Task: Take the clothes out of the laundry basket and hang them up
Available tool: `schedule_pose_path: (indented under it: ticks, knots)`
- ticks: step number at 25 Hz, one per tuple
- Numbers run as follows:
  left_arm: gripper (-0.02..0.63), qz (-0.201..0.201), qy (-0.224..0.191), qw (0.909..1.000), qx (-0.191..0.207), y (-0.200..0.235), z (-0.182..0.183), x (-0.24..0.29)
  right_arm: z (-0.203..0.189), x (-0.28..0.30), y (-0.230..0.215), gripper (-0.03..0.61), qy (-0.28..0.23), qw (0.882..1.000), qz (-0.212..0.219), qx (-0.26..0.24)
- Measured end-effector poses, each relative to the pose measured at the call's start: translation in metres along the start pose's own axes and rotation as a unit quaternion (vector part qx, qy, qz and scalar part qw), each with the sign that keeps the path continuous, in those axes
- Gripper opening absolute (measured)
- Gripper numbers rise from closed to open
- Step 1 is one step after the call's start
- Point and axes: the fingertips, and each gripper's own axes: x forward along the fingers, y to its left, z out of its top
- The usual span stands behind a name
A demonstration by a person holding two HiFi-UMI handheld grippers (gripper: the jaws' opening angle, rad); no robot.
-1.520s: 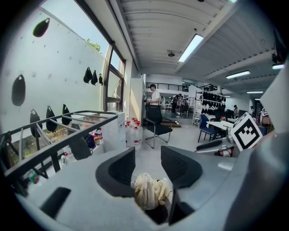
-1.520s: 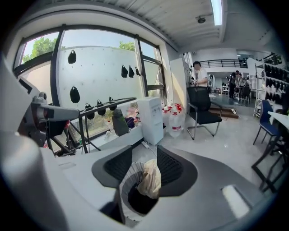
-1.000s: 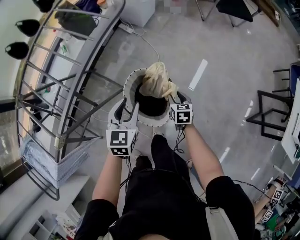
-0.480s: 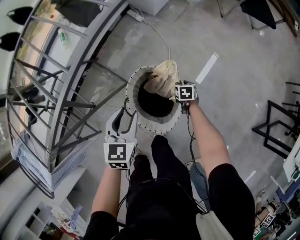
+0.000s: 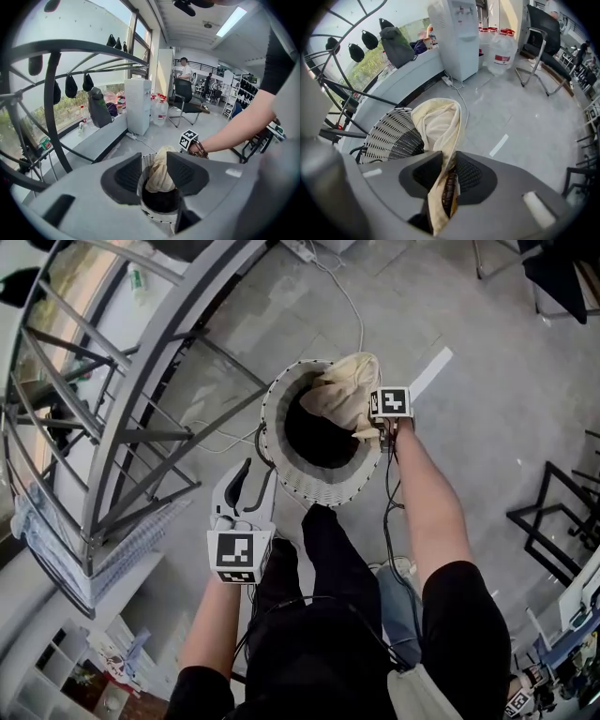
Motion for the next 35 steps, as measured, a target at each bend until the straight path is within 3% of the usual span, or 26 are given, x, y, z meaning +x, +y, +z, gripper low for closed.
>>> schedule_pose_path:
  ticks: [5, 17, 25, 30, 35]
  knots:
    - [0.172, 0.001, 0.003, 1.0000, -0.007, 0.003, -0.005, -0.003, 0.001, -0.005, 0.004, 0.048, -0.016, 0.999, -0.019, -0.034]
    - [0.172, -0.026, -0.031, 0.9992, -0.003, -0.017, 0.035, -0.027, -0.007, -0.119, 0.057, 0.038, -0.128, 0.986, 0.034, -0.097]
    - [0.170, -0.041, -0.077, 0.9959, 0.021, -0.020, 0.073, -0.079, -0.012, -0.255, 0.100, 0.035, -0.198, 0.960, 0.050, -0.190]
    - [0.170, -0.057, -0.092, 0.9935, 0.037, -0.012, 0.077, -0.124, -0.014, -0.359, 0.134, 0.035, -0.243, 0.940, 0.062, -0.231]
    - [0.172, -0.109, -0.109, 0.9875, 0.033, -0.019, 0.087, -0.151, -0.004, -0.462, 0.160, 0.035, -0.304, 0.913, 0.057, -0.266]
